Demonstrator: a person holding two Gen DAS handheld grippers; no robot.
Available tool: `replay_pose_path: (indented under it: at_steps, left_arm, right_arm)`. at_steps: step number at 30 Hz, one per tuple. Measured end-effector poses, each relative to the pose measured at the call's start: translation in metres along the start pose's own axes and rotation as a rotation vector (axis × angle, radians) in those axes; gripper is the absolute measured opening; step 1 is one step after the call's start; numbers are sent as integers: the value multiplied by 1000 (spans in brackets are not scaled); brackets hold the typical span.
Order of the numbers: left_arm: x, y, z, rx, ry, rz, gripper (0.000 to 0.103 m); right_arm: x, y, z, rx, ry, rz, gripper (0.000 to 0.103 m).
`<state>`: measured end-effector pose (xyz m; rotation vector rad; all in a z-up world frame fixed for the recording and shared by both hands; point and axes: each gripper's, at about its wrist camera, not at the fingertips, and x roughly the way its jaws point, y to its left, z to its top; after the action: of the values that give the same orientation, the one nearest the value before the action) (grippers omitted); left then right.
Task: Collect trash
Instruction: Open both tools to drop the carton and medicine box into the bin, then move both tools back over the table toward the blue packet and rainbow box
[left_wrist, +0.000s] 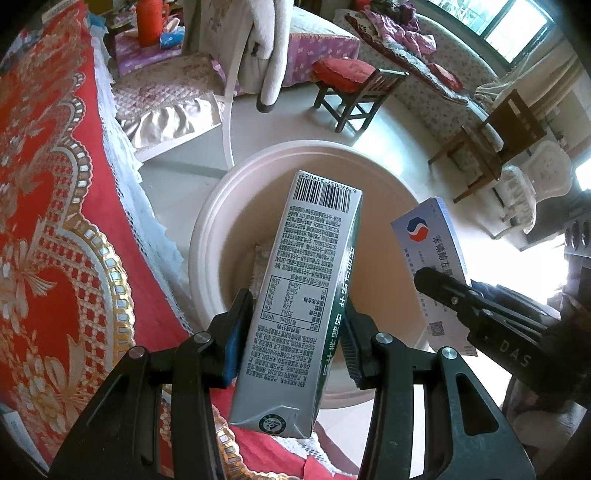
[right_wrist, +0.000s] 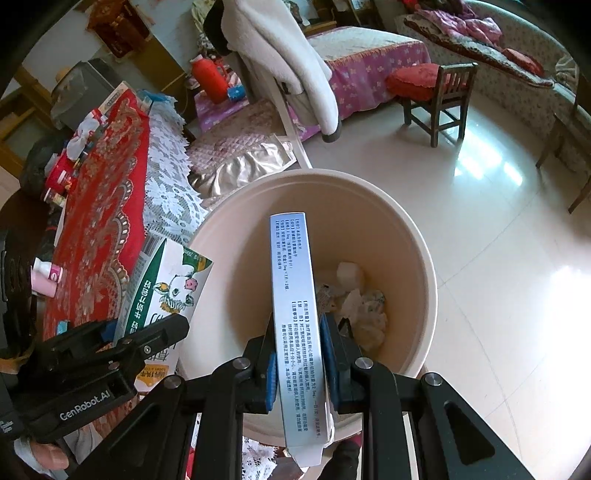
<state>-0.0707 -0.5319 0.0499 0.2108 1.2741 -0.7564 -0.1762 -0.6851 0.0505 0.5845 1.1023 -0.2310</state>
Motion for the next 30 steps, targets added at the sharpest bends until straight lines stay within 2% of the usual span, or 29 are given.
replay_pose_path:
  at_steps: [7,9,10,11,18,30]
  left_arm:
    - [-2,7,2,-48,-3,-37,44]
    - [-1,8,2,-55,4,-48,45]
    - [-1,9,1,-58,8,-57,49]
    - [-1,9,1,-61,8,-63,52]
    - [-10,7,-2,-62,-13,-68,53]
    - [-32,19,-9,-61,-63,-9,53]
  right_arm:
    - [4,-1,3,2,15,-24,22]
    - [3,-1,3,7,7,-20,41]
    - [2,-1,3,14,0,-14,42]
    - [2,-1,2,19,-2,-10,42]
    - [-1,3,-1,8,3,-6,43]
    - [-3,21,-5,-22,4,2,43]
